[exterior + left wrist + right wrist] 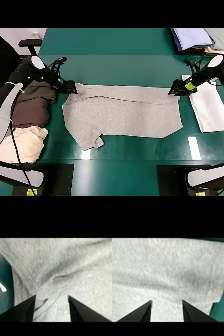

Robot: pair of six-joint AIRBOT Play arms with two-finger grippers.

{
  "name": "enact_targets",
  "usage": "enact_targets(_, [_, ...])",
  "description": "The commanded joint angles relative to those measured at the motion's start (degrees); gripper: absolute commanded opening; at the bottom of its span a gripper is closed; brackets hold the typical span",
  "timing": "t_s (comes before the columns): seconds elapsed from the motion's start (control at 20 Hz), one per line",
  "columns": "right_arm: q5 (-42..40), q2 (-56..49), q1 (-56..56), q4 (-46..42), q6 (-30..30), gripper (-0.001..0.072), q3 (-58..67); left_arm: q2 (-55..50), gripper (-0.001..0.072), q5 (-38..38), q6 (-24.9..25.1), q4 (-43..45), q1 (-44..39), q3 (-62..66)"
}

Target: Fold the shirts.

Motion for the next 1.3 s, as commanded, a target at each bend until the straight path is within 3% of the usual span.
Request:
enact_targets(0.0, [1.81, 2.6, -1.4, 3.28, -0.92, 0.0435, -2.12, 2.27, 0.0481, -4.66, -1.44, 0.55, 0.81, -0.98])
enact_targets(0.25, [2.8, 16.52, -4.57, 3.37, -1.99, 0.0435, -11.34, 19.78, 0.0482, -6.43, -4.44, 8.04, 2.78, -15.34])
enact_targets(0.55, [-3.78, 29.97, -6.62, 4.42, -2.43, 0.0435, -26.25, 37.66, 0.0482, -1.95, -8.68, 0.87, 2.78, -45.46])
enact_targets(0.8, [-3.78, 33.03, -6.62, 4.42, -2.43, 0.0434, -29.33, 38.56, 0.0481, 7.74, -7.06, -9.03, 1.46, -54.36])
enact_targets(1.15, [-2.45, 33.07, -6.64, 4.35, -2.43, 0.0435, -29.35, 38.23, 0.048, 17.97, -9.01, -11.91, -4.87, -54.95])
enact_targets(1.2, [-1.4, 33.07, -7.26, 3.82, -2.43, 0.0434, -29.38, 38.23, 0.0341, 17.7, -9.33, -11.91, -4.87, -54.64])
enact_targets(1.25, [-0.24, 33.09, -8.35, 3.74, -2.43, 0.0435, -29.81, 38.23, 0.0048, 17.11, -9.18, -11.91, -4.87, -54.21])
